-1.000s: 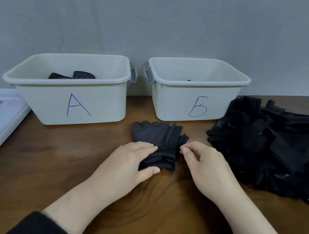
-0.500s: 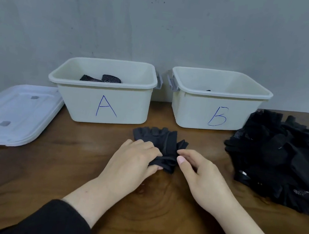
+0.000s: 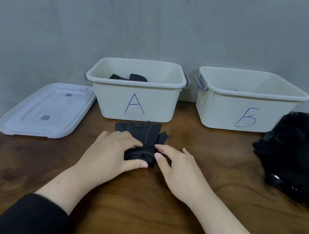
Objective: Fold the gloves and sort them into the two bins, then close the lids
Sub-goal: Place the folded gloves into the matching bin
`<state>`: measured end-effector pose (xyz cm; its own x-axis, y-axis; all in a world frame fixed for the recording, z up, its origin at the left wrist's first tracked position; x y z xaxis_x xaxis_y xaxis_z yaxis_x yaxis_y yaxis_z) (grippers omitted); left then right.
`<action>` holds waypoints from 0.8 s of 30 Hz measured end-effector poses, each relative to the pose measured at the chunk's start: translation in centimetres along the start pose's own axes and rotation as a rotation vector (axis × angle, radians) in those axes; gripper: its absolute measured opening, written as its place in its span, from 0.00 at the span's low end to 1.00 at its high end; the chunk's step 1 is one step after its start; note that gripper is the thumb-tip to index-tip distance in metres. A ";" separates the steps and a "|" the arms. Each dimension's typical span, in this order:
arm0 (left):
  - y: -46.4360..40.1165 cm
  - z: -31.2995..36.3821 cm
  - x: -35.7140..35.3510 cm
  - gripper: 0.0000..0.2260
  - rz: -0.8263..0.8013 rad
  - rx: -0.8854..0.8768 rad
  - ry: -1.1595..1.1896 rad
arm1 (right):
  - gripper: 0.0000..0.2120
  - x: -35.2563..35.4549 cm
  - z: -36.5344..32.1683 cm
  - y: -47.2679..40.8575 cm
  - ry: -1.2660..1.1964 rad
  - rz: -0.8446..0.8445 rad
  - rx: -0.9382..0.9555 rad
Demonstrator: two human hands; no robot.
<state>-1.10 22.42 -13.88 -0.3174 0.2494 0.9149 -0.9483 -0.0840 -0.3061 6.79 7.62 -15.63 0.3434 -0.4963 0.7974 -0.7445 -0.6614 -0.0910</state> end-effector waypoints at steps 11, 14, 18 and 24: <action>-0.3 -0.3 -0.3 0.19 -0.024 0.045 -0.014 | 0.21 -0.6 0.0 0.5 0.063 -0.094 0.083; -0.3 -0.7 0.3 0.24 0.018 0.063 -0.031 | 0.19 0.7 0.6 1.1 -0.035 -0.027 0.051; -0.7 3.5 2.1 0.22 0.273 -0.034 -0.077 | 0.17 3.5 2.7 2.1 -0.102 0.073 0.004; -2.9 14.1 -2.4 0.14 0.297 -0.151 0.211 | 0.14 9.8 7.4 5.1 -0.078 0.312 -0.039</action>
<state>2.41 8.46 -11.44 -0.5561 0.4299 0.7113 -0.7995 -0.0431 -0.5991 10.62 -4.80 -12.67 0.1367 -0.7140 0.6866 -0.8417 -0.4492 -0.2996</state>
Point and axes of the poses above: each hand's wrist, its own y-axis away from the middle knuckle, its own x-axis out of the back of the hand, z = x × y, the point moved 8 cm from there along -y, towards the middle knuckle, and after that the axes turned 6 degrees about -x, right-handed, at the moved point
